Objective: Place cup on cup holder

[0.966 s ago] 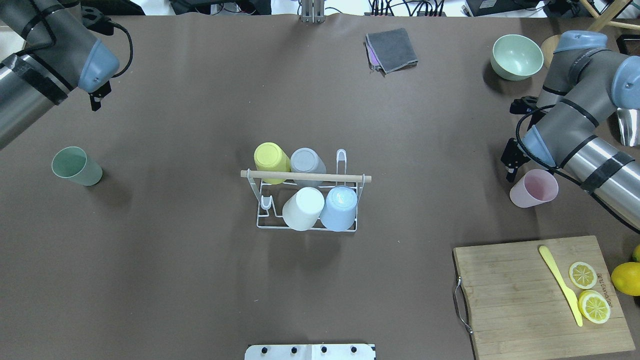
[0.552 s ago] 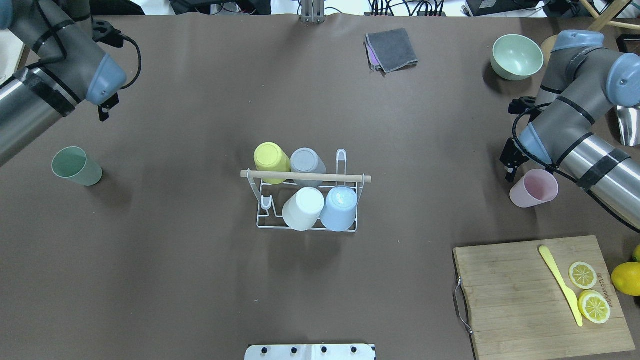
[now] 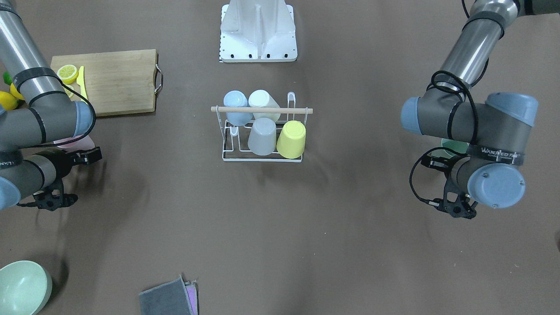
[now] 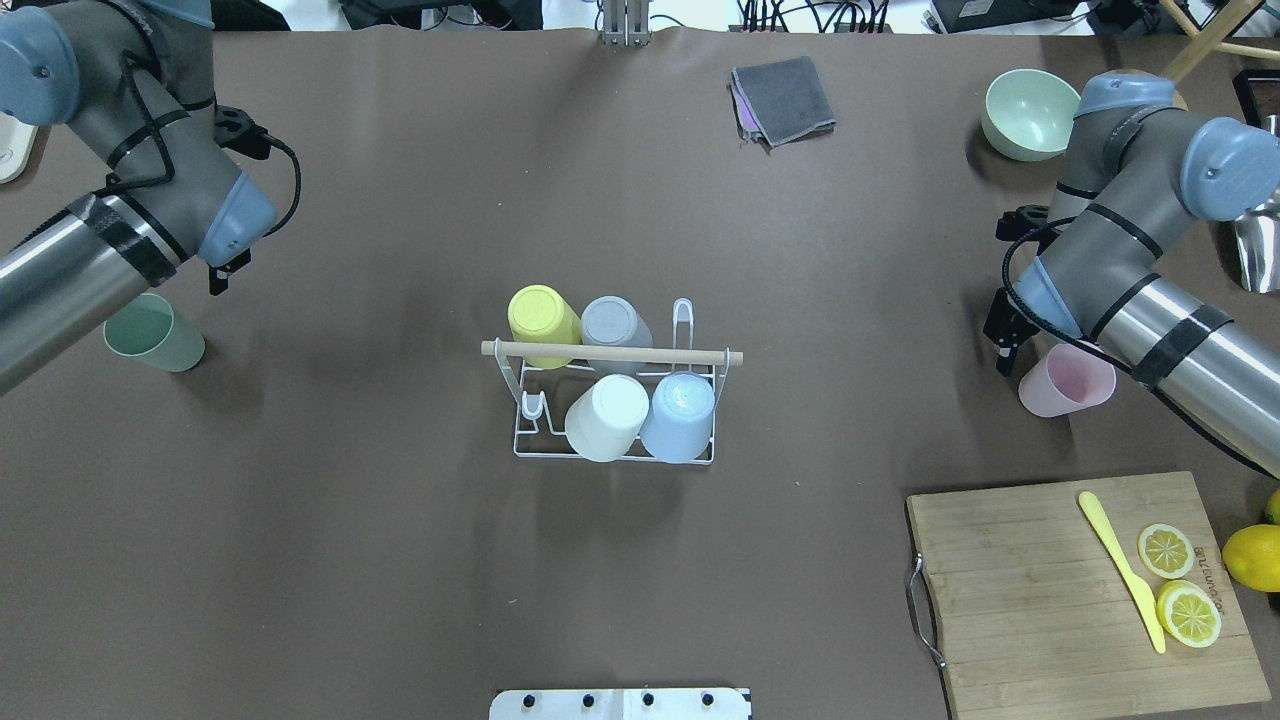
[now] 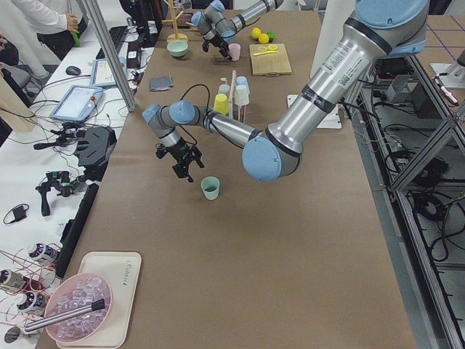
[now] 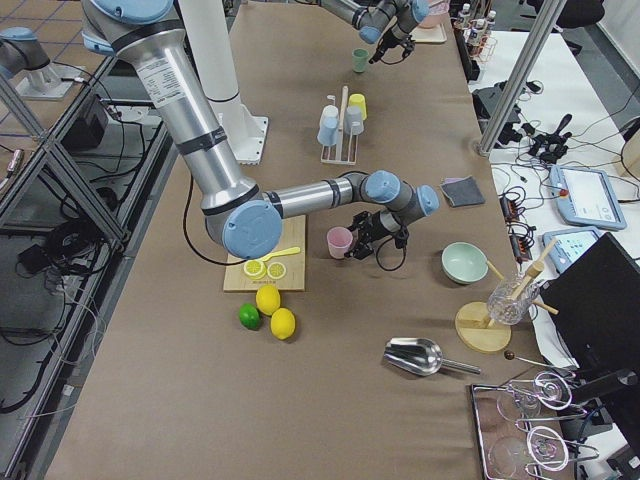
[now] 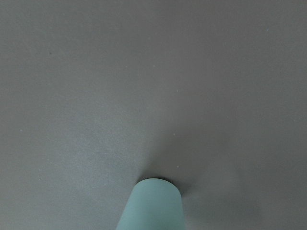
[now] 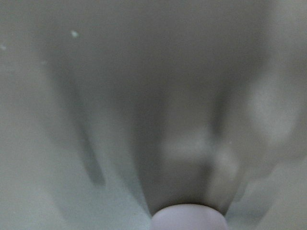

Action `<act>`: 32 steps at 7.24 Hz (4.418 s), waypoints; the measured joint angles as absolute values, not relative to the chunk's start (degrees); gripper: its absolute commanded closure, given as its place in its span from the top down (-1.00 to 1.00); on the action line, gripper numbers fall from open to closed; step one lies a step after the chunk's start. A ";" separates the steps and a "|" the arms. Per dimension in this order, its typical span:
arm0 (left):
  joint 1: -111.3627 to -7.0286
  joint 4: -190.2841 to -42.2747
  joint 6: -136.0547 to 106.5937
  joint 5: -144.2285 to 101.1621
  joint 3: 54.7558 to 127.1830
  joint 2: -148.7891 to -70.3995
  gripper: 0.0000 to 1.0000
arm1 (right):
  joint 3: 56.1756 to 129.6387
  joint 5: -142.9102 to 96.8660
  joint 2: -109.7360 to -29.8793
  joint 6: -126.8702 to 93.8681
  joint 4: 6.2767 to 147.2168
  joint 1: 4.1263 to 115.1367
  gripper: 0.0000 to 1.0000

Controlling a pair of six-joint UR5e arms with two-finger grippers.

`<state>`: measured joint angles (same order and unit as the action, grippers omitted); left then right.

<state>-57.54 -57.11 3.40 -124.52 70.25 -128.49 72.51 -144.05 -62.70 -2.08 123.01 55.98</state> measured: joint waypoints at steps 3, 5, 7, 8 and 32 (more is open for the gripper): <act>-57.03 -57.13 4.82 -123.62 70.16 -127.40 0.95 | 72.43 -143.66 -62.96 0.94 124.93 55.74 0.65; -56.30 -57.15 5.21 -123.04 69.63 -126.82 0.95 | 72.42 -143.55 -63.02 2.51 126.42 55.48 0.24; -55.36 -57.83 5.34 -121.68 68.46 -126.68 0.95 | 72.42 -143.58 -62.90 2.79 127.33 55.42 0.19; -55.01 -58.24 5.35 -120.56 68.02 -126.66 0.95 | 72.42 -143.62 -62.84 2.81 127.75 55.43 0.00; -56.04 -53.34 5.14 -121.58 68.31 -125.71 -0.40 | 81.38 -159.29 -62.64 19.32 120.50 73.08 -0.38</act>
<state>-56.04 -53.34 5.14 -121.58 68.31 -125.71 81.38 -159.29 -62.64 19.32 120.50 73.08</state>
